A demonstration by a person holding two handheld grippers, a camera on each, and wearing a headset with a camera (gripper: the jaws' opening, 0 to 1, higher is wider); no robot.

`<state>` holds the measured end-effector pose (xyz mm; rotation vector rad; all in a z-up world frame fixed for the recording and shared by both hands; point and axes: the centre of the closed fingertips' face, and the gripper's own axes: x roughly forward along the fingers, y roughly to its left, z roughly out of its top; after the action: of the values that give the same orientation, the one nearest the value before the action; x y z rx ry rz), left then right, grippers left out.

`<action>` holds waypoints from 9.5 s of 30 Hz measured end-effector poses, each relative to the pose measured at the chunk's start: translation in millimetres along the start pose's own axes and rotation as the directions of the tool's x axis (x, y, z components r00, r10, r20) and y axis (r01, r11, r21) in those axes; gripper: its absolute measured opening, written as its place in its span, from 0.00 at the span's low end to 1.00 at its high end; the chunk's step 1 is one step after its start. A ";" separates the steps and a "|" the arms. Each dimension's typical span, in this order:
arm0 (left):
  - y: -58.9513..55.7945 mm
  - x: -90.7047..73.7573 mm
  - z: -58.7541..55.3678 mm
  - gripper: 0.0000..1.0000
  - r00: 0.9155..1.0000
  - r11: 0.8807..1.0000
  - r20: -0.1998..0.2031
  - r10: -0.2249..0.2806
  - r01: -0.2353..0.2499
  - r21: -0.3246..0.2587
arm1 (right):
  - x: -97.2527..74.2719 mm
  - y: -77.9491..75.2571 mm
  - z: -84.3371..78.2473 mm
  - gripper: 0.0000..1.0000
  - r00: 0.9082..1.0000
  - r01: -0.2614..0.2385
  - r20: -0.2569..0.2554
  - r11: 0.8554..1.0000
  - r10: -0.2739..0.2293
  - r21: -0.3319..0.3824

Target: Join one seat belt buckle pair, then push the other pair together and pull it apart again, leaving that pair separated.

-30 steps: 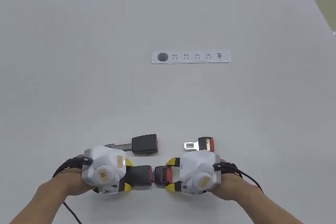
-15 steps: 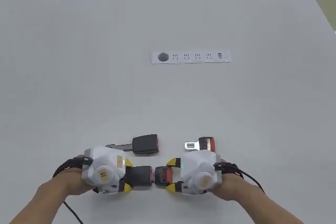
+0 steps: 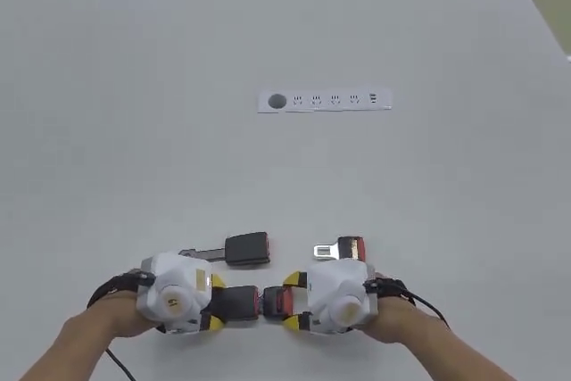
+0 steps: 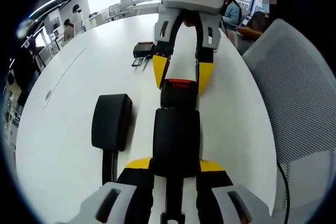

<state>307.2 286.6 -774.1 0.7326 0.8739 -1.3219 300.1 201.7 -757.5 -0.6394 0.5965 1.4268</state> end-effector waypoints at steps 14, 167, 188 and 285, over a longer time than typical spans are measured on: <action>0.3 1.8 0.2 0.31 0.999 0.998 -0.046 -0.024 0.026 0.054 | 10.8 -4.9 -6.7 0.28 1.000 -0.004 -0.018 1.000 0.005 0.009; 84.4 15.6 29.0 0.32 0.995 0.997 -0.095 -0.022 0.028 0.065 | -67.2 -91.8 -97.7 0.31 0.981 0.049 -0.188 0.999 -0.047 0.009; 83.2 14.3 31.0 0.32 0.994 0.998 -0.104 -0.020 0.026 0.054 | -57.5 -94.6 -89.4 0.31 0.982 0.044 -0.185 0.999 -0.044 -0.006; 83.1 14.5 33.6 0.31 0.998 0.999 -0.063 -0.020 0.021 0.028 | -2.0 -96.4 -26.8 0.29 0.993 0.025 -0.115 1.000 -0.024 0.009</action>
<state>394.1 260.5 -772.6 0.7925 0.9162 -1.3379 396.3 177.5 -770.4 -0.7220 0.6839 1.3697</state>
